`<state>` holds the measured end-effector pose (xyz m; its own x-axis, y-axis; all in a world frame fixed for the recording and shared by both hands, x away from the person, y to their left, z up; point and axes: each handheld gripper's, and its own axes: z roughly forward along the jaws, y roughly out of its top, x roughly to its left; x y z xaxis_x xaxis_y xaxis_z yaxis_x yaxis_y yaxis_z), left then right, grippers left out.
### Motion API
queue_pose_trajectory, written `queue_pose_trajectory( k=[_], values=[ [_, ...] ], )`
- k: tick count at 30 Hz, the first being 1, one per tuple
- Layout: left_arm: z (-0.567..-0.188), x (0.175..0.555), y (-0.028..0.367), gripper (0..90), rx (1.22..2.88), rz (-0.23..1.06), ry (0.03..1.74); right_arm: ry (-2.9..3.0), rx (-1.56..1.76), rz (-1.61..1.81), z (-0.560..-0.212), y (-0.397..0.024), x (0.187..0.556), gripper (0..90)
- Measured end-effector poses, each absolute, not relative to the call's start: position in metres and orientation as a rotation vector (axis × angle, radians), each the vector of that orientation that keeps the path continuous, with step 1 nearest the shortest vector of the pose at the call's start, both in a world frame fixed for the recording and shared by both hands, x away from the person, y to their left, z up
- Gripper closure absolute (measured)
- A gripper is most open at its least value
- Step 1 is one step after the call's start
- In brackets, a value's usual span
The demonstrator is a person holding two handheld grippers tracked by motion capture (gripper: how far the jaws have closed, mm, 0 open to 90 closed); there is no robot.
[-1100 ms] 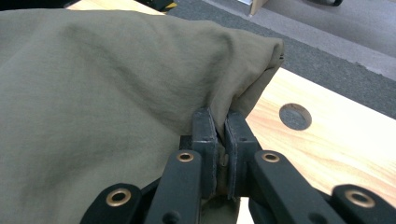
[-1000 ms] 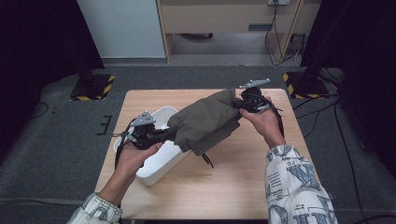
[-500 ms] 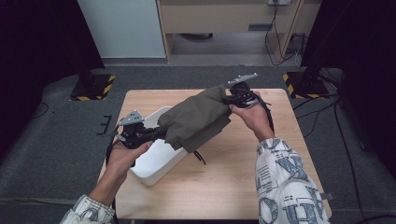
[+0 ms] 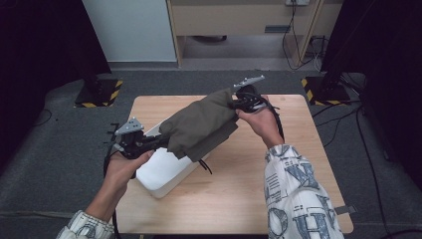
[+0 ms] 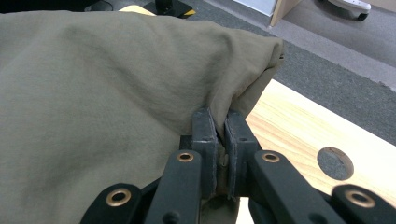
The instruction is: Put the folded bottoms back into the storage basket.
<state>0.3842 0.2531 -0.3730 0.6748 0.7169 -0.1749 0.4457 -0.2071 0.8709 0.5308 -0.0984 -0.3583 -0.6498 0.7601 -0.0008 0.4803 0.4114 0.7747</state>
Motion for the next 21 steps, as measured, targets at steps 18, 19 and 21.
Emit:
queue_pose_trajectory(
  k=[18, 19, 21],
  values=[
    [-0.373, 0.379, 0.273, 83.6, 1.842, 0.341, 0.941, 2.342, 1.040, 1.113, -0.362, -0.077, 0.532, 84.8],
    [-0.374, 0.379, 0.275, 83.6, 1.841, 0.341, 0.944, 2.343, 1.037, 1.118, -0.363, -0.075, 0.533, 84.8],
    [-0.374, 0.378, 0.277, 83.6, 1.841, 0.342, 0.946, 2.350, 1.031, 1.117, -0.364, -0.071, 0.533, 84.8]
  ],
)
